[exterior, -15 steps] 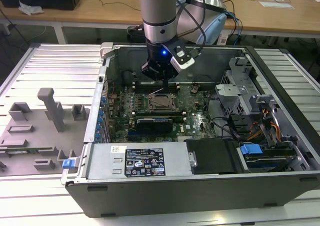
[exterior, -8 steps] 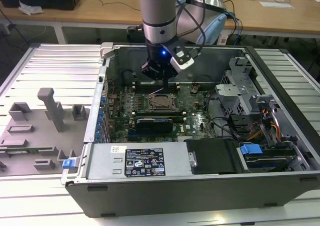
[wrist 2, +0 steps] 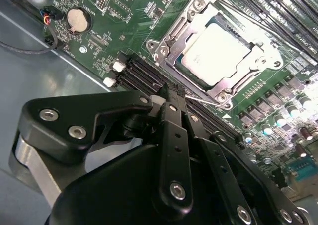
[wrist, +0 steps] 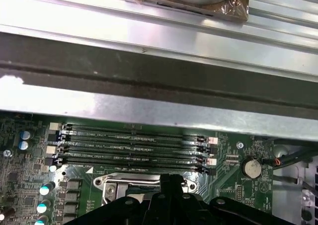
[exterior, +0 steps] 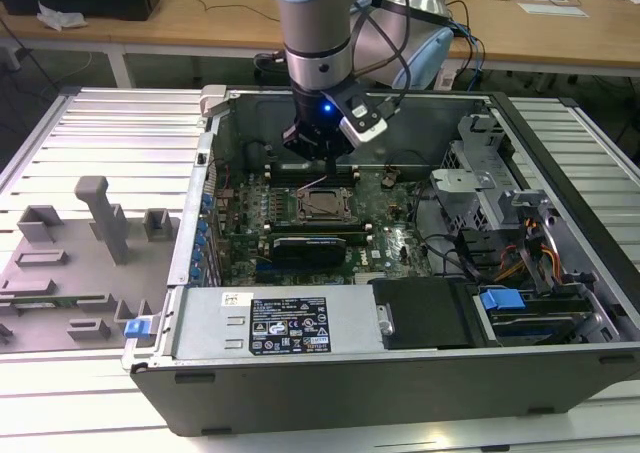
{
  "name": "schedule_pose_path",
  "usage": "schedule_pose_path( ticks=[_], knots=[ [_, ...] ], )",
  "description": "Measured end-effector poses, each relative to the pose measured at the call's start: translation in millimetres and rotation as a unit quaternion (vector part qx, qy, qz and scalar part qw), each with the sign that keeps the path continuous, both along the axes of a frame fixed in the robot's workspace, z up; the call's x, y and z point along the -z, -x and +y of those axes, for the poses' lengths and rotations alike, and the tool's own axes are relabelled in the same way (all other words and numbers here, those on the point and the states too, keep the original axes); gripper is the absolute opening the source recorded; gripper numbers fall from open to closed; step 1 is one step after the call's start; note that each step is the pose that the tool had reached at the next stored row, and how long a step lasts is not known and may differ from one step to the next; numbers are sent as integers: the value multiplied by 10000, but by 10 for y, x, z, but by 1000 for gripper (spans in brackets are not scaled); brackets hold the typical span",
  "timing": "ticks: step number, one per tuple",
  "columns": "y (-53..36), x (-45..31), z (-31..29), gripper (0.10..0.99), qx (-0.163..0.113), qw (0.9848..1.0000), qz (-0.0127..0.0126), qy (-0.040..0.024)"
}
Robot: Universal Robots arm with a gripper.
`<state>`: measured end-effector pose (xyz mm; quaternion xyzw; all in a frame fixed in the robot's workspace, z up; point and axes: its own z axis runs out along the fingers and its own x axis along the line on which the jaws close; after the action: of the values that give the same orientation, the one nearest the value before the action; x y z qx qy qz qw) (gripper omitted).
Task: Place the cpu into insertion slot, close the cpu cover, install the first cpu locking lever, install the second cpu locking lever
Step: 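Install the first cpu locking lever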
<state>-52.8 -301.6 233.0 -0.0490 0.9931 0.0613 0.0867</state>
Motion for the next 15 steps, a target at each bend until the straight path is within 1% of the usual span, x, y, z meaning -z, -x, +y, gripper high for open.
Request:
schedule_pose_path(
  ticks=[4,8,11,13,14,15],
  knots=[
    [0,25,10,106,0,10000,-7,-70],
    [0,79,15,106,0,10000,-16,-70],
    [1,116,22,106,2,10000,-42,-70],
    [7,133,23,106,5,9999,-81,-70],
    [13,144,25,106,9,9999,-117,-70],
    [21,157,27,106,12,9999,-145,-71]
  ],
)
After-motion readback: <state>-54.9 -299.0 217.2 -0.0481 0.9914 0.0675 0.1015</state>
